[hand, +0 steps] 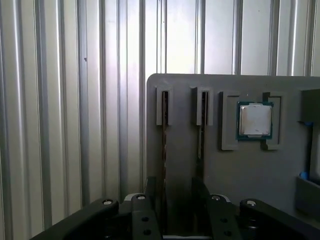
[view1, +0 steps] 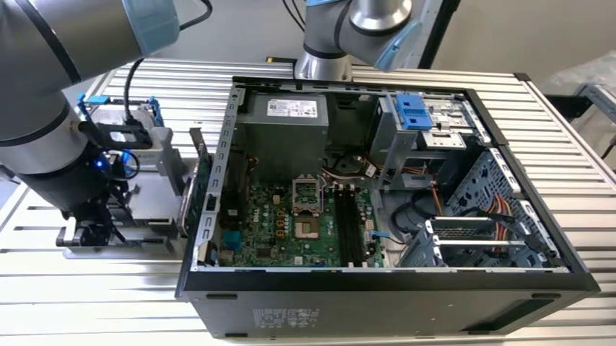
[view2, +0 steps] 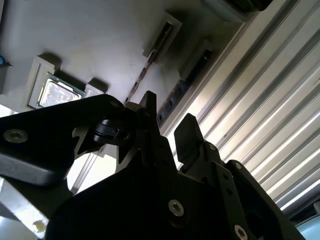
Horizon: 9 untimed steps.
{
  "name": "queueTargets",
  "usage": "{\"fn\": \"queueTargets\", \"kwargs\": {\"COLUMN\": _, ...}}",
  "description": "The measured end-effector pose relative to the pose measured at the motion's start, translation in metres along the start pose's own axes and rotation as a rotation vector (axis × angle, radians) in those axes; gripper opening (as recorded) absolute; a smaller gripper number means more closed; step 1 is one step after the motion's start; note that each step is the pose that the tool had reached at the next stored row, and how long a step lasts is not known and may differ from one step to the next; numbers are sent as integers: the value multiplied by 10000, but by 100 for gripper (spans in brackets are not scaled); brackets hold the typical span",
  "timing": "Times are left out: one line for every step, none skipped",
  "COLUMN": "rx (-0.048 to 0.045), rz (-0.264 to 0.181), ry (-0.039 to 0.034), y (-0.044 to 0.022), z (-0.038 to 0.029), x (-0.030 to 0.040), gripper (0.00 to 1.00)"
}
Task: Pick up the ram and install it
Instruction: 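Pick up the ram and move it above insertion slot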
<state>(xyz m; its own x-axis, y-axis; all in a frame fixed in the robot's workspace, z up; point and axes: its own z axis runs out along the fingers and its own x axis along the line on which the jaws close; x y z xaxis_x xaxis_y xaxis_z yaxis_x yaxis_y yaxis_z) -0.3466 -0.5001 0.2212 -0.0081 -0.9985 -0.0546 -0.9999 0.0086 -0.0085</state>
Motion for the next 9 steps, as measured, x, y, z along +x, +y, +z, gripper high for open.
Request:
{"fn": "queueTargets", "kwargs": {"rx": -1, "rz": 0, "ry": 1, "y": 5, "z": 11, "x": 1, "gripper": 100}}
{"fn": "queueTargets", "kwargs": {"rx": 1, "rz": 0, "ry": 1, "y": 12, "z": 22, "x": 1, "gripper": 100}}
{"fn": "queueTargets", "kwargs": {"rx": 4, "rz": 0, "ry": 0, "y": 18, "z": 33, "x": 2, "gripper": 100}}
{"fn": "queueTargets", "kwargs": {"rx": 7, "rz": -1, "ry": -1, "y": 25, "z": 44, "x": 2, "gripper": 100}}
{"fn": "queueTargets", "kwargs": {"rx": 8, "rz": -1, "ry": -1, "y": 32, "z": 54, "x": 3, "gripper": 100}}
{"fn": "queueTargets", "kwargs": {"rx": 10, "rz": -1, "ry": -2, "y": 38, "z": 66, "x": 3, "gripper": 100}}
{"fn": "queueTargets", "kwargs": {"rx": 9, "rz": -3, "ry": -1, "y": 43, "z": 77, "x": 5, "gripper": 100}}
{"fn": "queueTargets", "kwargs": {"rx": 9, "rz": -6, "ry": 0, "y": 46, "z": 87, "x": 5, "gripper": 100}}
{"fn": "queueTargets", "kwargs": {"rx": 9, "rz": -11, "ry": 0, "y": 49, "z": 98, "x": 6, "gripper": 100}}
